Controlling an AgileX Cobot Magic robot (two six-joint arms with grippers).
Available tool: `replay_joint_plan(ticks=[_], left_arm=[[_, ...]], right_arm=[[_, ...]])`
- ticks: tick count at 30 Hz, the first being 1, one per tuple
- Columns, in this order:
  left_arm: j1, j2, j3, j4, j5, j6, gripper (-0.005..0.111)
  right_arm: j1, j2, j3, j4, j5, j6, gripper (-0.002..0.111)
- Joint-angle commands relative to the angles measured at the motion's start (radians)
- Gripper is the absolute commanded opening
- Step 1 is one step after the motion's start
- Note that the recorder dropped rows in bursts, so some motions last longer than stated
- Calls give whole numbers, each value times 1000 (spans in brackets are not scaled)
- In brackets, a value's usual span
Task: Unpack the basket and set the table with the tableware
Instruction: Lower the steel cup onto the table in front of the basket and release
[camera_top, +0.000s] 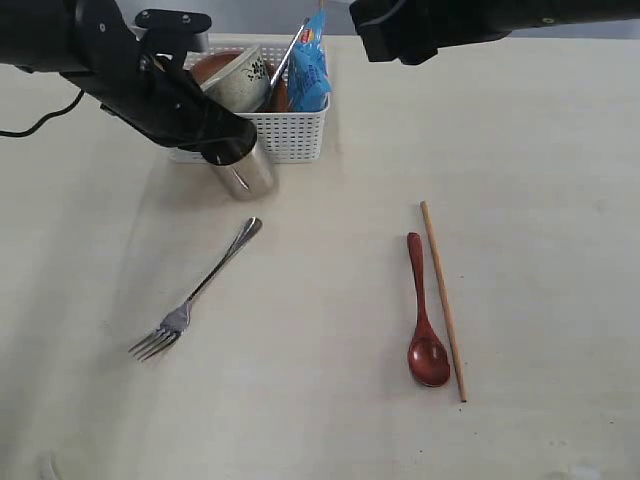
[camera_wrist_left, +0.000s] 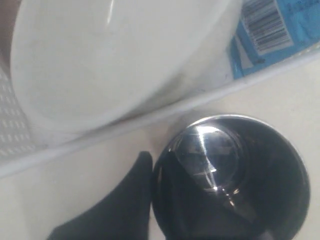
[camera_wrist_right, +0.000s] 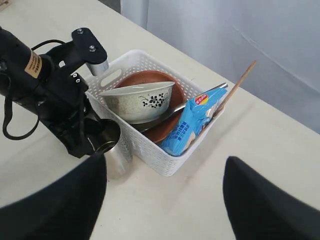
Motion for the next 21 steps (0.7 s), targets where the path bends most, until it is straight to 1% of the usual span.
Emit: replay_joint_plan(ticks=[1, 3, 5, 7, 9, 10, 11, 17, 21], left_arm=[[2, -15, -3, 7, 47, 10, 2], [2, -15, -8, 7, 53, 10, 10], [2, -15, -16, 7, 53, 10, 21], [2, -15, -27, 7, 58, 10, 35], [2, -15, -37, 7, 64, 10, 45], [2, -15, -41, 7, 69, 10, 49], [2, -15, -42, 7, 69, 10, 50], [2, -21, -48, 1, 103, 10, 50], [2, -57, -48, 1, 198, 18, 50]], right_arm=[[-6, -8, 0, -4, -4, 4, 63], [-6, -8, 0, -4, -4, 4, 63], [-6, -8, 0, -4, -4, 4, 63], [-6, -8, 0, -4, -4, 4, 63], [-6, -8, 0, -4, -4, 4, 63], [-6, -8, 0, -4, -4, 4, 63], [-6, -8, 0, -4, -4, 4, 63], [-6, -8, 0, -4, -4, 4, 63], [-6, -8, 0, -4, -4, 4, 63]])
